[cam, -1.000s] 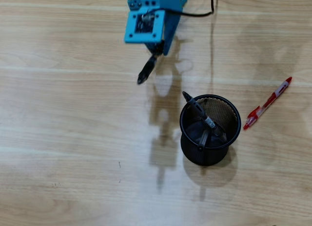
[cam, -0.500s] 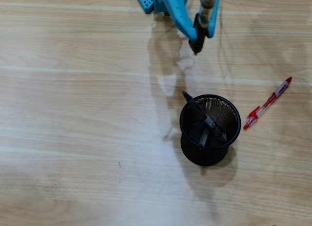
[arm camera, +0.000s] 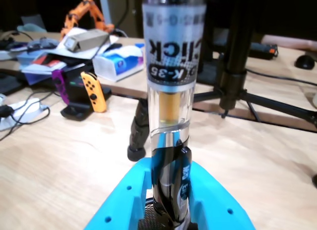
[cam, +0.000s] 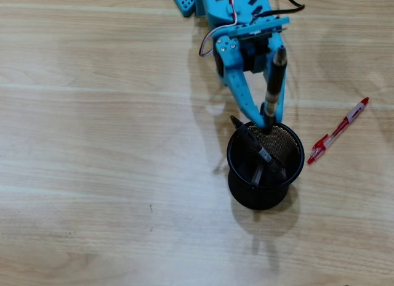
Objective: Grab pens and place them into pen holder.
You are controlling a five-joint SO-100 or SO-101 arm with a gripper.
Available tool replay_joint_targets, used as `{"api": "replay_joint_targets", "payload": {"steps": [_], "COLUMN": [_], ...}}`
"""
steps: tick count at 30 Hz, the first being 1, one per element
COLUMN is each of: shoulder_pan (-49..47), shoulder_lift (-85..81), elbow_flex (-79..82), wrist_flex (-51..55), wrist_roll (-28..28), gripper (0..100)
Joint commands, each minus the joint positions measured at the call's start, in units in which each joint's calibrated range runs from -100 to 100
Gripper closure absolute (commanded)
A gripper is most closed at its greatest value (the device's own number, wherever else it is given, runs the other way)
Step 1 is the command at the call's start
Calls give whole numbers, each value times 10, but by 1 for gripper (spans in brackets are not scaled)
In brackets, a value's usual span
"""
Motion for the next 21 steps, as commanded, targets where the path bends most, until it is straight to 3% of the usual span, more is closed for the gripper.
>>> {"api": "replay_joint_targets", "payload": {"steps": [1, 7, 16, 21], "shoulder_pan": [-11, -22, -32, -66], "shoulder_lift": [24, 44, 49, 41], "elbow_flex": [-10, -12, -7, -13], "wrist_flex": [-17, -16, -8, -8], "wrist_roll": [-4, -4, 3, 94], "gripper": [98, 89, 90, 90]}}
